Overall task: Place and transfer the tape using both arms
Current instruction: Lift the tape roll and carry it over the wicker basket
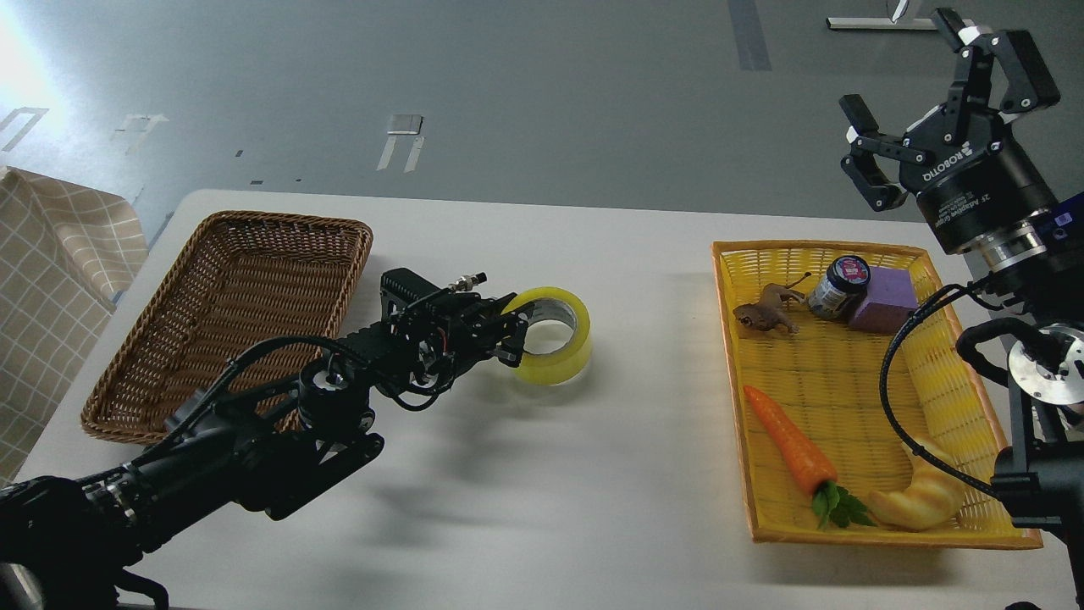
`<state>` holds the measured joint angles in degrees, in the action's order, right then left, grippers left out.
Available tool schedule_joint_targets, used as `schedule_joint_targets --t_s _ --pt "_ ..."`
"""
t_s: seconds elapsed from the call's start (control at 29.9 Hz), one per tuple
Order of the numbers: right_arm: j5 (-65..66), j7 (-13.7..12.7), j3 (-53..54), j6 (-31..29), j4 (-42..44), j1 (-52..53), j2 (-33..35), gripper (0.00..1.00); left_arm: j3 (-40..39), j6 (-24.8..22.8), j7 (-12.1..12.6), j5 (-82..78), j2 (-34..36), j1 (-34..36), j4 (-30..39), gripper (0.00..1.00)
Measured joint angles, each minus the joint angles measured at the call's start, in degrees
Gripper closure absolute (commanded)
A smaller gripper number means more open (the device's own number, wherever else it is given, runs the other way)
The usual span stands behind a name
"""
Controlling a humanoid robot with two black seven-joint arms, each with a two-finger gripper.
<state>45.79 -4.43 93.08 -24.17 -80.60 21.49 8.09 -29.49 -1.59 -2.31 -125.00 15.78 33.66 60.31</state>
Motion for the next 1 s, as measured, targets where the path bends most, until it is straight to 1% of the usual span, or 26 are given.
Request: schedule_joint_targets --t_s 0.17,0.27,0.5,0.57,0.7,0.77,1.0 --pt "0.00 0.00 0.00 0.00 0.01 0.04 0.00 0.00 -0.09 -0.18 -0.01 0.00 2.11 2.54 0.45 0.98" --pt "0.00 -0.02 0.00 0.00 0.05 0.18 0.00 0.00 -0.06 -0.67 0.22 0.00 3.97 5.33 0.53 0.98" --pt "0.00 -0.06 -0.09 0.00 0.70 0.69 0.01 0.00 -0.02 -5.04 -0.02 0.00 9.43 13.96 0.92 0.98" --pt "0.05 -0.06 -0.10 0.00 0.76 0.79 0.05 0.00 -0.02 -5.72 -0.74 0.01 12.00 15.16 0.93 0.98" --pt "0.08 -0.22 -0.13 -0.01 0.80 0.84 0.10 0.00 0.03 -6.03 -3.81 0.12 17.42 15.97 0.87 0.98" --pt "0.09 -0.29 -0.16 -0.01 0.85 0.85 0.10 0.00 0.05 -6.06 -4.73 0.13 19.73 15.99 0.98 0.98" --pt "0.09 -0.40 -0.34 0.00 0.87 0.76 0.10 0.00 0.05 -5.96 -5.59 0.46 28.39 14.70 2.75 0.97"
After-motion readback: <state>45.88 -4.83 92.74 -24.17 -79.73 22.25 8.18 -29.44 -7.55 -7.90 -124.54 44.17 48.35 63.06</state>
